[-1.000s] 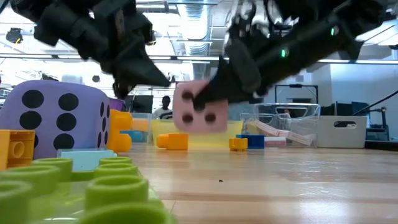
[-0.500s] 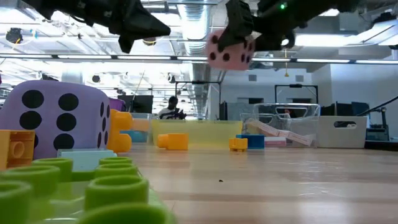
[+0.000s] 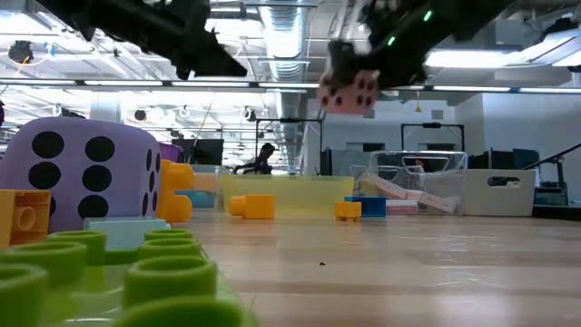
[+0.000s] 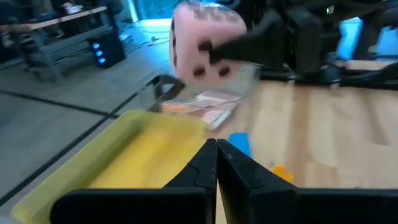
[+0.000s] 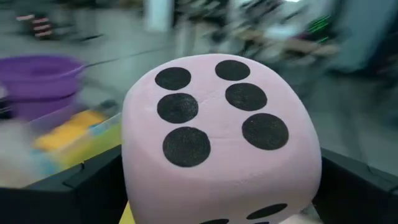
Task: Pick & Place Toys
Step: Put the pink dice into the yellow transparent bin
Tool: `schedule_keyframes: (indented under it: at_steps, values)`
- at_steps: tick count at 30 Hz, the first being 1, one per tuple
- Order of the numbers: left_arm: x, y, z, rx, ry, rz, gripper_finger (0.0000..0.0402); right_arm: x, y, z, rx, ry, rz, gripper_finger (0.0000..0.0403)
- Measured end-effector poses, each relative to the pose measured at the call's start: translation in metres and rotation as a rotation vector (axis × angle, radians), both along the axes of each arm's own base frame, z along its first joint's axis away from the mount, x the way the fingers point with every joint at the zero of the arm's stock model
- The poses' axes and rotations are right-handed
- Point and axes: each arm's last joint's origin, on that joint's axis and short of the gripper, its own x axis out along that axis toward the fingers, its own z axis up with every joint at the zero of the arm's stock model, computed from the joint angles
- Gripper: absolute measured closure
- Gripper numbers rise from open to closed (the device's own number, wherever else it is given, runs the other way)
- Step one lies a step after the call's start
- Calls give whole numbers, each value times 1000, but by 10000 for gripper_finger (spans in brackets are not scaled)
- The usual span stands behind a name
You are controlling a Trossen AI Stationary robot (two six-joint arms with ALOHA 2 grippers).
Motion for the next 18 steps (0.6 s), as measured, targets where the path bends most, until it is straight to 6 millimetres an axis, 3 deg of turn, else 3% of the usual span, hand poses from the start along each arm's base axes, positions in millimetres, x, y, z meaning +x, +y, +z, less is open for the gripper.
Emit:
schedule_keyframes:
  at_steps: [5, 9, 14, 18]
  values:
    - [-3, 16, -5, -9, 55, 72, 402, 4, -58, -12, 143, -6, 110, 3]
    - [-6, 24, -11, -48, 95, 113, 402, -4, -93, -12, 151, -24, 62, 3]
    - [-8, 31, -14, -55, 125, 148, 402, -12, -116, -15, 143, -16, -7, 3]
    - [-9, 36, -14, -55, 132, 172, 402, -11, -124, -22, 171, 67, 143, 3]
